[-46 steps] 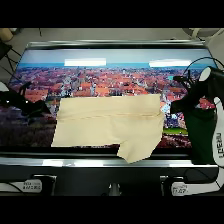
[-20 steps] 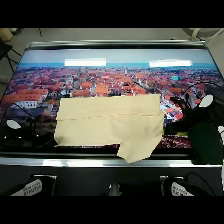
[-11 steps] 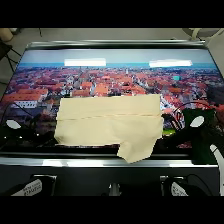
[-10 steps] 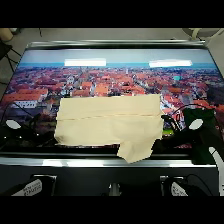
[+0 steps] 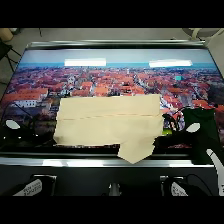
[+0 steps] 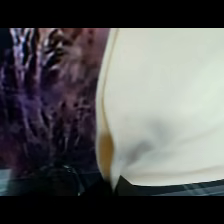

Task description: Fold the shirts.

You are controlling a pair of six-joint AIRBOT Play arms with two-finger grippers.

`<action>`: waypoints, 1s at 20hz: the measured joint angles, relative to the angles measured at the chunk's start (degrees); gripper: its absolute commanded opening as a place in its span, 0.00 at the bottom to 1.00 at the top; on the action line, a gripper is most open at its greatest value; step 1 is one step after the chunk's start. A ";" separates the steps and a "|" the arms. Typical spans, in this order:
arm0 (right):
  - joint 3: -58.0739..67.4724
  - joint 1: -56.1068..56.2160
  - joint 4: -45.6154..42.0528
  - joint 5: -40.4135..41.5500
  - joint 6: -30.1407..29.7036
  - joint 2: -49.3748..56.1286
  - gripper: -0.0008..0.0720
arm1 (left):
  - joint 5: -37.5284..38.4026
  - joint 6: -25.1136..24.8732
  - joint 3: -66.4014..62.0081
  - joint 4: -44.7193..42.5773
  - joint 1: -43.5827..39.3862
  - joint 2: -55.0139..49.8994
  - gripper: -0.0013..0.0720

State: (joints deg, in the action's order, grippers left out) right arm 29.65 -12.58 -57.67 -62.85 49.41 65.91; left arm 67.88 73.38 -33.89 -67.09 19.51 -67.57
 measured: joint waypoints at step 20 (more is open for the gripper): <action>46.62 0.02 2.25 -0.87 3.15 25.18 0.04 | -2.97 3.39 -36.79 7.69 -4.70 -18.34 0.05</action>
State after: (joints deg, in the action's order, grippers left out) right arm 76.27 -12.56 -55.42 -63.72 52.56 91.09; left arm 64.90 76.77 -70.67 -59.40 14.81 -85.91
